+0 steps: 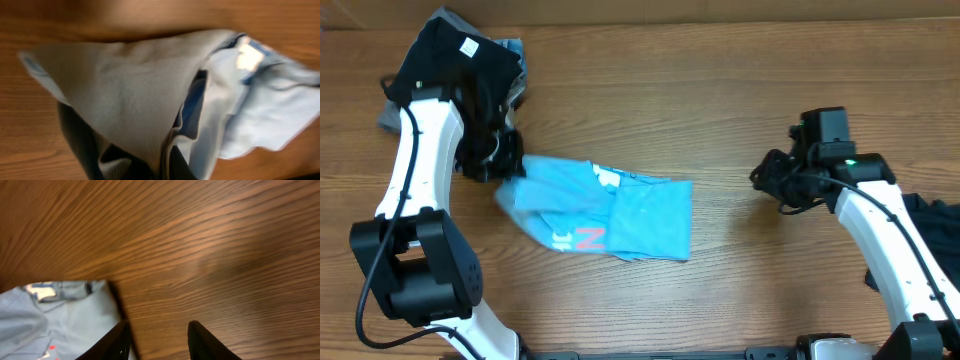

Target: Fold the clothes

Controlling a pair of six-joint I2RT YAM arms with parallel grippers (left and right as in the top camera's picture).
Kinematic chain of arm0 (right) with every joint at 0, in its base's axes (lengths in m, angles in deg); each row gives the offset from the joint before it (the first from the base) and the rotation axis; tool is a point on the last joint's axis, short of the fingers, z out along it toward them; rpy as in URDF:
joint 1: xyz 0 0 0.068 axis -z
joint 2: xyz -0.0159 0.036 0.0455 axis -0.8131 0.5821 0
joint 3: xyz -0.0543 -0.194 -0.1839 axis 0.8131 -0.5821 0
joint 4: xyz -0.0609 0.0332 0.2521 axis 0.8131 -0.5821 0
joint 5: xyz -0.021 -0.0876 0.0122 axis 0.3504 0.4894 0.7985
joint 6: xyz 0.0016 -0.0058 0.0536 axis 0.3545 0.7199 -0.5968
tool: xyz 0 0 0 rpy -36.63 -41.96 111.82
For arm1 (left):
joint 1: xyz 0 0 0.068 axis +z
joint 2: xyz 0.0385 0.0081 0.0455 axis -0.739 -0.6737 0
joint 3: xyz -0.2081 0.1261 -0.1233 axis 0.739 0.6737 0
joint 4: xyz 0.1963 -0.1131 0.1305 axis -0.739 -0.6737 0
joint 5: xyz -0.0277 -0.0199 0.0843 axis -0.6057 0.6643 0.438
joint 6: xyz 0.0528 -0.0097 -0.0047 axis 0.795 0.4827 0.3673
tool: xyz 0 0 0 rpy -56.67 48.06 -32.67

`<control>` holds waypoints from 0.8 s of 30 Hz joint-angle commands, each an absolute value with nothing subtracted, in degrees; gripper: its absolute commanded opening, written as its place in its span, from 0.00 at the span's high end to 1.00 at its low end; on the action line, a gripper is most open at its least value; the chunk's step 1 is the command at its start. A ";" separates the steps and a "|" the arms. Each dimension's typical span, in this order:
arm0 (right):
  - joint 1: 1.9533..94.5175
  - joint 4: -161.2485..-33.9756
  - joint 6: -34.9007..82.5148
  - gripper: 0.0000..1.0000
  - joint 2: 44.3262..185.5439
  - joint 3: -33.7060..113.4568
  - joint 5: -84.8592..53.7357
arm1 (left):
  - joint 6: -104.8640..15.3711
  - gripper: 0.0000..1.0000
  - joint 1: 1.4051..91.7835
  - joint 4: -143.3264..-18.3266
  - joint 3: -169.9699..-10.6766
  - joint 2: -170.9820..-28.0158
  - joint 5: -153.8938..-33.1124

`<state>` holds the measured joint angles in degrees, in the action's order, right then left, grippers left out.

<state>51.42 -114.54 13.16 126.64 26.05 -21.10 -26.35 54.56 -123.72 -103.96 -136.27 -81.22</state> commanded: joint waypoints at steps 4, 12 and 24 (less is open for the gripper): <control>57.56 -116.25 14.02 0.60 125.15 27.25 -20.62 | -36.91 0.96 39.11 -124.79 -110.30 -134.98 -80.94; 58.76 -116.46 14.21 0.60 125.15 27.25 -20.58 | -52.82 0.79 16.64 -118.32 -109.99 -135.77 -78.31; 58.74 -116.42 17.91 0.53 125.15 27.25 -23.51 | -57.70 0.18 6.50 -120.14 -111.46 -136.80 -73.98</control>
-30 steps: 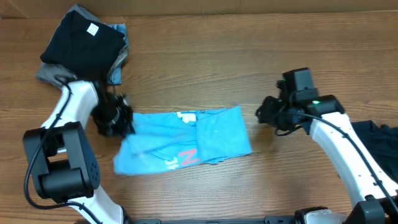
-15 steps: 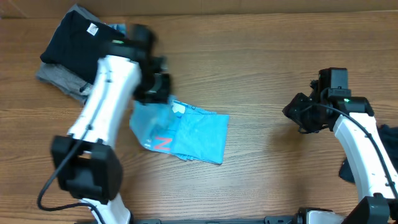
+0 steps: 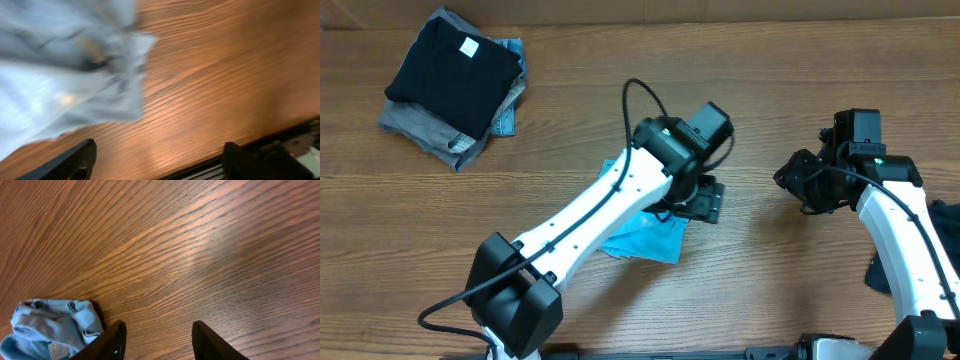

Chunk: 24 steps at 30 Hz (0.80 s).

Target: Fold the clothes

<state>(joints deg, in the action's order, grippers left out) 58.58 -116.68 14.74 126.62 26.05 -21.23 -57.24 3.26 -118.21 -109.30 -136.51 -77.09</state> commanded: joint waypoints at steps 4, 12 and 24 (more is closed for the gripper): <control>58.54 -116.79 23.24 0.51 125.18 27.21 -30.22 | -56.19 0.12 13.40 -127.68 -112.18 -136.82 -62.66; 58.54 -117.64 23.20 0.50 125.18 27.21 -30.33 | -36.43 0.01 25.58 -119.83 -106.06 -137.30 -70.60; 58.54 -118.12 23.17 0.50 125.18 27.21 -30.30 | -12.45 0.17 32.09 -107.59 -95.55 -137.48 -92.59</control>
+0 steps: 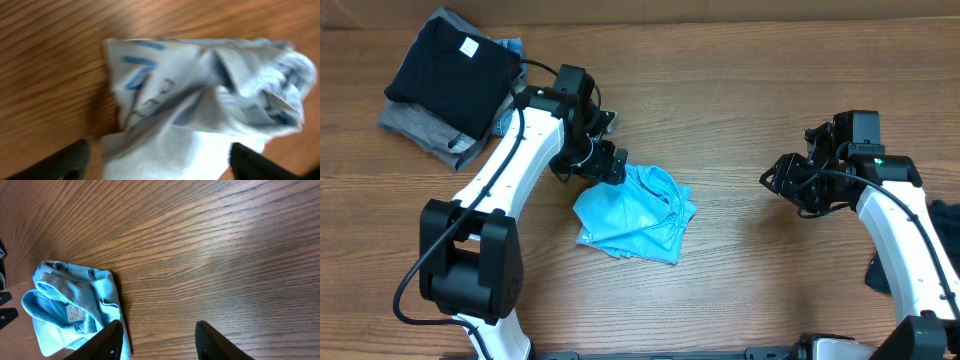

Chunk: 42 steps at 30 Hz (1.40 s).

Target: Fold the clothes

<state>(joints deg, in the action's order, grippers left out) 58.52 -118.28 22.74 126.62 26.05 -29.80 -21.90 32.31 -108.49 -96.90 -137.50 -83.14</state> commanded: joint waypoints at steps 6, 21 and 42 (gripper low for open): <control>58.54 -118.58 23.20 0.50 125.18 27.21 -30.30 | -12.89 0.24 29.97 -103.85 -92.05 -137.48 -90.27; 58.54 -119.37 23.22 0.50 125.18 27.21 -30.09 | -14.70 0.37 34.23 -107.52 -93.01 -137.34 -94.14; 58.54 -119.61 23.20 0.49 125.18 27.21 -30.11 | -13.00 0.30 49.60 -104.55 -76.64 -137.34 -115.86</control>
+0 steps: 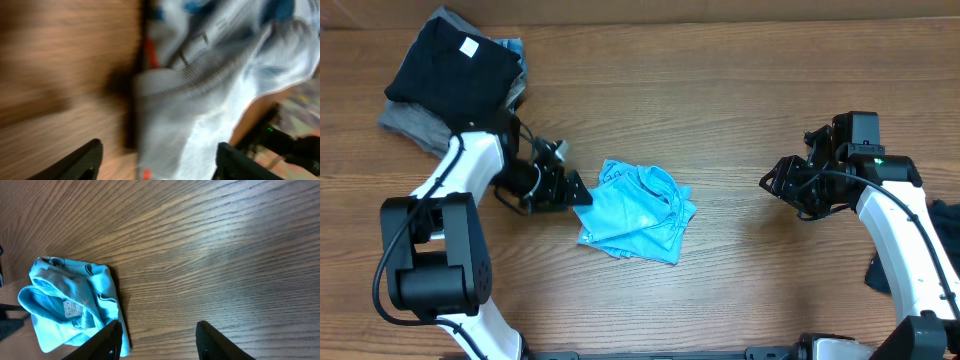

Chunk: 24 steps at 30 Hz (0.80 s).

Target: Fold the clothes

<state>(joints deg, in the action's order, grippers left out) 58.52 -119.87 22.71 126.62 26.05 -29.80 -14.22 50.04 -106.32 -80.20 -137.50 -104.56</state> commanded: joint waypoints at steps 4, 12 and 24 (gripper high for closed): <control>58.54 -119.68 23.17 0.49 125.18 27.21 -30.11 | -13.00 0.55 49.60 -103.28 -75.33 -137.34 -121.31; 58.54 -119.61 23.20 0.49 125.18 27.21 -30.09 | -13.44 0.79 49.12 -103.59 -76.64 -137.19 -127.67; 58.54 -119.04 23.17 0.48 125.18 27.21 -30.09 | -19.88 0.86 26.93 -101.10 -77.03 -136.03 -115.03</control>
